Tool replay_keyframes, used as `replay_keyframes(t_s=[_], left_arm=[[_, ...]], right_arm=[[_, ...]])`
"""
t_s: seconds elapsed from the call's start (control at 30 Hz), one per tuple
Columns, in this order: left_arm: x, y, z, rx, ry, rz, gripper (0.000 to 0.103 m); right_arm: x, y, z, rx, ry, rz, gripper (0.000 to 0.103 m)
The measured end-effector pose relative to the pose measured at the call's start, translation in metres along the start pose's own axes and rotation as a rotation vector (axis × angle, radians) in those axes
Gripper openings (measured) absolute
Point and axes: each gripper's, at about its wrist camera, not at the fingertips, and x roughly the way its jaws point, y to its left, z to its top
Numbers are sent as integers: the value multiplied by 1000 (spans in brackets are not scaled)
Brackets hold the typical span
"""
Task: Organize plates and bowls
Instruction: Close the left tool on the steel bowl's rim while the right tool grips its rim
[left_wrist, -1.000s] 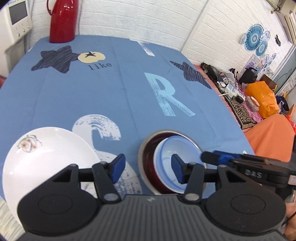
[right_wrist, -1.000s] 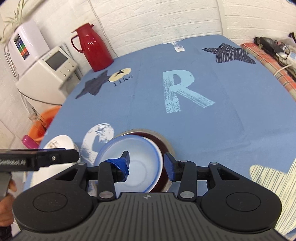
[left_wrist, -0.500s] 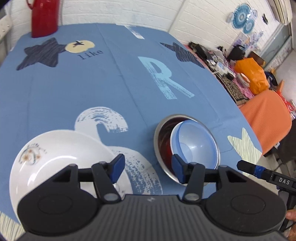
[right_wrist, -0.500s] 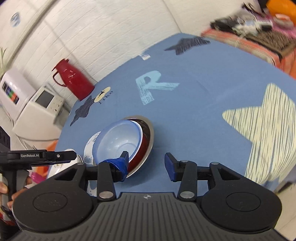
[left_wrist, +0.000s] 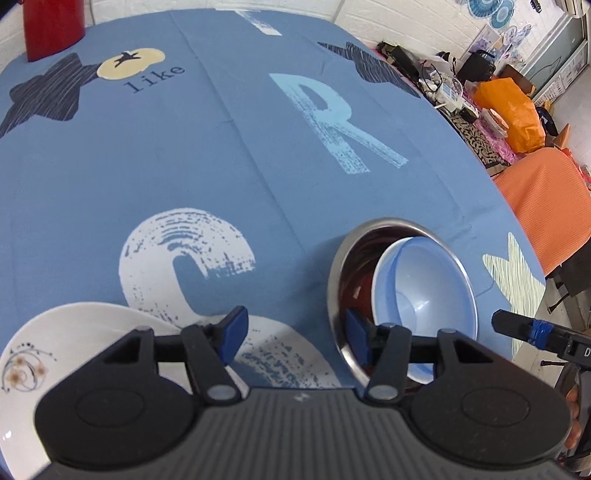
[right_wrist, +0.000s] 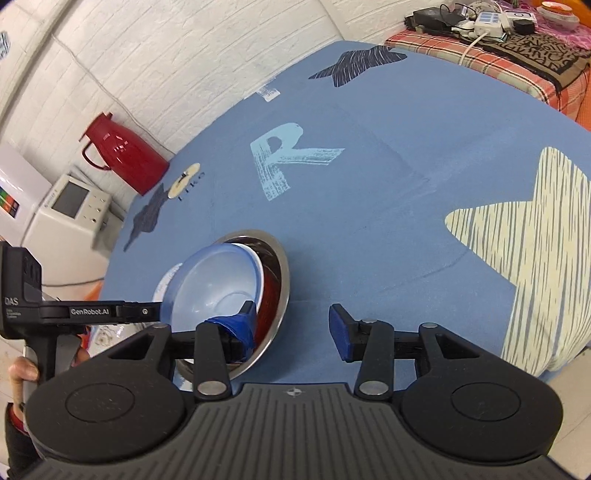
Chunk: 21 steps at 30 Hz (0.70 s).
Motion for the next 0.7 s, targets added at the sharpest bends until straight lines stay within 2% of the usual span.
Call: replay_keyframes(t_s=[0.17,0.43,0.7], left_arm=[[3,-5,1,35,-17,28,56],[7,-4,0,31,-11,28,58],[13,-7,1,35,-9,38,58]], right_arm=[[9,-1,5,-31,28,-28,28],[22,-4,11,-36,62,-30,29],[43,8,18,-117,97,-89,31]])
